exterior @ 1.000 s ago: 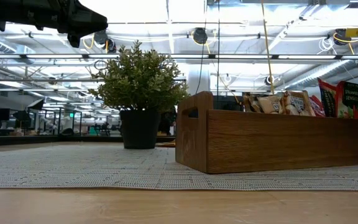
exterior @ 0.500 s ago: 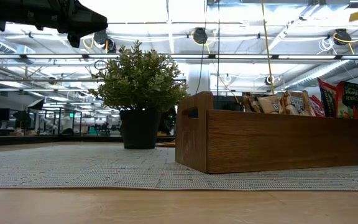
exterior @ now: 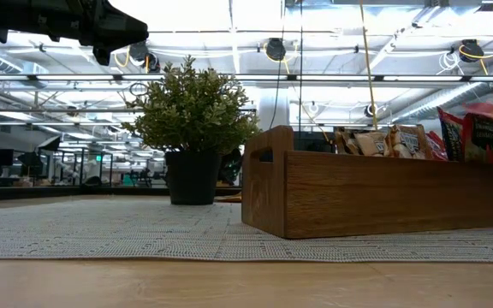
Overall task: Pick & Place Tea
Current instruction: Put the strawberry tea sachet into the brown organizer
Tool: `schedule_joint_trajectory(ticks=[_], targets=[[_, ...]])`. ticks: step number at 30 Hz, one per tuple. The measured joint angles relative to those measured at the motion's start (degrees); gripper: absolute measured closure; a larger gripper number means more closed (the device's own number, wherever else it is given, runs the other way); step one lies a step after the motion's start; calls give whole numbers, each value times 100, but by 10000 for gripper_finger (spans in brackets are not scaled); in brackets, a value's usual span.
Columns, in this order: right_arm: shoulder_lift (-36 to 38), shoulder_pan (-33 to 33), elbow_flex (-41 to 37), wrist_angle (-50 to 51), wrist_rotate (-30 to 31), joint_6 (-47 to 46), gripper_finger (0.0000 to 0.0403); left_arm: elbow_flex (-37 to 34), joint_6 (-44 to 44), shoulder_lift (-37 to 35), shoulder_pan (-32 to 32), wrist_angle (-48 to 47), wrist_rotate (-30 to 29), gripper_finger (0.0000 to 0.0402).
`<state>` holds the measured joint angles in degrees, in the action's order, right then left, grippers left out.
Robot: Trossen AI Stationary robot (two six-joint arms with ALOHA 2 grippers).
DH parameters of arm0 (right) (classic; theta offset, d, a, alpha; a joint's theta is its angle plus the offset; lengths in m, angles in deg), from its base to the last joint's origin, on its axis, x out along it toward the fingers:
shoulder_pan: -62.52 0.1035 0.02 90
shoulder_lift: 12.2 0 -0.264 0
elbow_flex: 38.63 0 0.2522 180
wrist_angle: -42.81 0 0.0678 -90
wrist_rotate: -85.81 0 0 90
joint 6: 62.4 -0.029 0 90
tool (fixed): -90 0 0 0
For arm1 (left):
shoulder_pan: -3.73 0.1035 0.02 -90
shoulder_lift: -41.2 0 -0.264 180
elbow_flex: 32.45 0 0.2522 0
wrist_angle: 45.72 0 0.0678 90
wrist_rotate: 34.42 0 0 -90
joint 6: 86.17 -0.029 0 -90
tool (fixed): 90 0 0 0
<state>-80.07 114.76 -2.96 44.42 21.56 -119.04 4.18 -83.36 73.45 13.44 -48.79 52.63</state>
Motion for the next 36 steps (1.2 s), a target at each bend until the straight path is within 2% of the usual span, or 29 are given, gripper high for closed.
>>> schedule_joint_trajectory(ticks=[9,14,22,36], targets=[[884,-2,4,1466,1056,889,403,0,0,1,-1,0,1,314],[924,-6,8,2137,1354,1032,403,0,-1,1,0,0,-1,314],[615,-50,13,1909,1628,1757,403,0,-1,1,0,2,1,314],[251,-50,15,1595,1686,2891,403,0,1,-1,0,2,1,314]])
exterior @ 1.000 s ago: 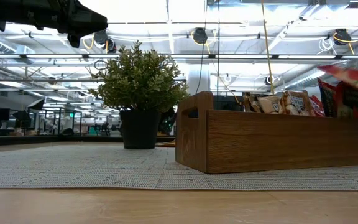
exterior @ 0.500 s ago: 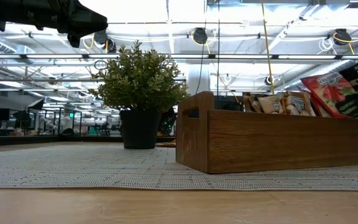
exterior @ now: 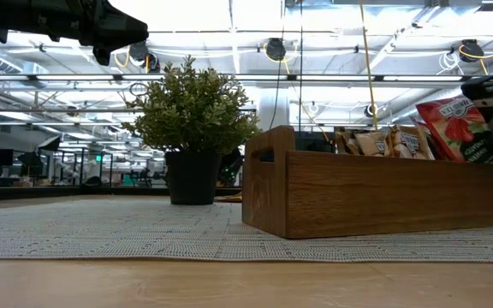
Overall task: Pick & Place Tea
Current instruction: Put the strawberry tea sachet into the brown organizer
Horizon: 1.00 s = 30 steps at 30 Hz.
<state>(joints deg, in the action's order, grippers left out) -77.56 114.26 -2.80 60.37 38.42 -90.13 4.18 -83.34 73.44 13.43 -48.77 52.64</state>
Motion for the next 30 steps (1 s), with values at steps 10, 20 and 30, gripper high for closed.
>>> schedule_joint_trajectory(ticks=[10,20,30], targets=[[-26,4,2,5,-359,-316,392,0,-2,1,-1,0,0,314],[-18,7,-17,-522,-663,-61,387,0,-1,0,-1,-2,0,314],[0,7,-17,-552,-610,444,366,0,0,0,1,-2,0,314]])
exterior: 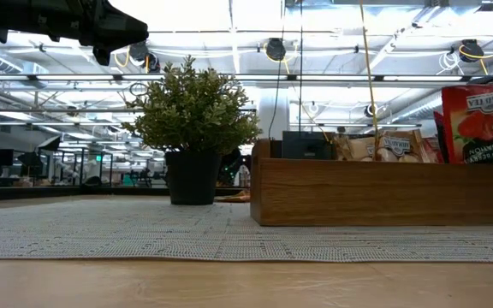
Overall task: Pick & Place Tea
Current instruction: Put the strawberry tea sachet into the brown organizer
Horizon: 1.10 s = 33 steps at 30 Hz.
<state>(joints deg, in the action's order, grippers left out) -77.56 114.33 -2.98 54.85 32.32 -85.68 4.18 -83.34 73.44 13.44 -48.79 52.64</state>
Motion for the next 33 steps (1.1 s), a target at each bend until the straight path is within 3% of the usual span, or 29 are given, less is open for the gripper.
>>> schedule_joint_trajectory(ticks=[23,33], targets=[[13,-261,5,33,-14,-27,400,0,-2,0,0,1,0,314],[46,-350,13,164,-63,-169,309,0,-2,2,0,0,0,314]])
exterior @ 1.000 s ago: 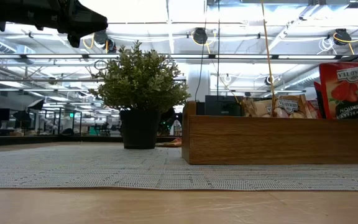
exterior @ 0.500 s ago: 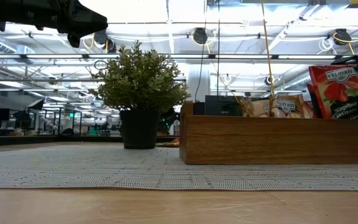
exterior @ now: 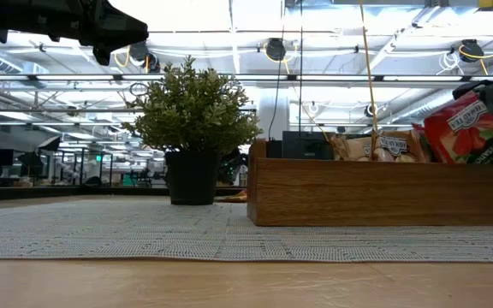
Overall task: Pick & Place Tea
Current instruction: Put the strawberry tea sachet into the brown organizer
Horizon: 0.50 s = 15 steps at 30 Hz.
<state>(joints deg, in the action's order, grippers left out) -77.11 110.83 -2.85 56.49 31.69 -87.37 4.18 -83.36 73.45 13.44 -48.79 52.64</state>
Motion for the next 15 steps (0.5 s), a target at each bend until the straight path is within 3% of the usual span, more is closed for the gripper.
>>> schedule_joint_trajectory(ticks=[6,15], targets=[[264,0,-9,74,-23,10,268,0,1,-1,-2,0,0,314],[876,0,-9,87,2,24,264,0,0,0,0,0,0,314]])
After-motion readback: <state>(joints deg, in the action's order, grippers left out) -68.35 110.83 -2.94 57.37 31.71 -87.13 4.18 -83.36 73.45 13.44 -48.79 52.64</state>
